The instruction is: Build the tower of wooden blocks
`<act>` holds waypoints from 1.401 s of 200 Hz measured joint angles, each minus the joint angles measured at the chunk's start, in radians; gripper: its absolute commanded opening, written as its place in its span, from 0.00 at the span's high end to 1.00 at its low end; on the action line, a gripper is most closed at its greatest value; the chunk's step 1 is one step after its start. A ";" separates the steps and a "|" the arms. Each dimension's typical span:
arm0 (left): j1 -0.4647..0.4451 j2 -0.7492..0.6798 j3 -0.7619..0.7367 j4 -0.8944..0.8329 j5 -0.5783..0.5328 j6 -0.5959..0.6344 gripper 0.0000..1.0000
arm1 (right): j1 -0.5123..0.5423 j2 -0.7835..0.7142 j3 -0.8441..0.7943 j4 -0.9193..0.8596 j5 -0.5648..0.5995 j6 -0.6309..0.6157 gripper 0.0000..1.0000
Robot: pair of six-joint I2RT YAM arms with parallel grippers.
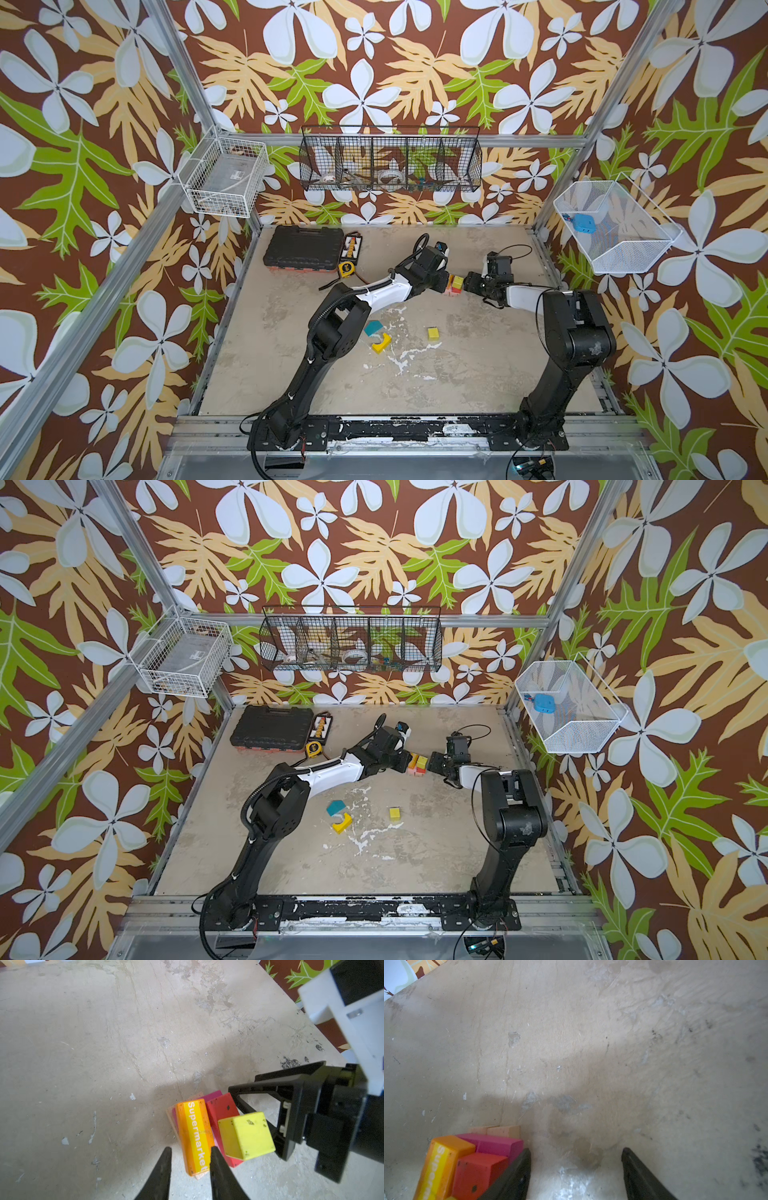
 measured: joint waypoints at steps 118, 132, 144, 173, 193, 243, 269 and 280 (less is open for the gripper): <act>0.073 0.051 0.018 0.061 0.050 -0.015 0.69 | -0.003 -0.001 0.000 0.005 -0.021 0.003 0.31; 0.069 0.060 0.034 0.059 0.049 -0.015 0.69 | -0.003 -0.001 0.000 0.005 -0.022 0.003 0.31; 0.067 0.068 0.042 0.059 0.052 -0.015 0.69 | -0.003 -0.001 0.000 0.005 -0.024 0.003 0.31; 0.063 0.095 0.068 0.043 0.061 -0.015 0.69 | -0.003 -0.001 0.000 0.005 -0.024 0.003 0.31; 0.057 0.111 0.092 0.028 0.068 -0.015 0.69 | -0.003 -0.001 0.002 0.005 -0.025 0.003 0.31; 0.047 0.126 0.124 0.022 0.079 -0.015 0.69 | -0.003 0.001 0.005 0.005 -0.026 0.002 0.31; 0.044 0.128 0.124 0.015 0.082 -0.015 0.69 | -0.003 0.003 0.008 0.004 -0.027 0.002 0.31; 0.044 0.128 0.124 0.015 0.082 -0.015 0.69 | -0.003 0.003 0.008 0.005 -0.027 0.002 0.31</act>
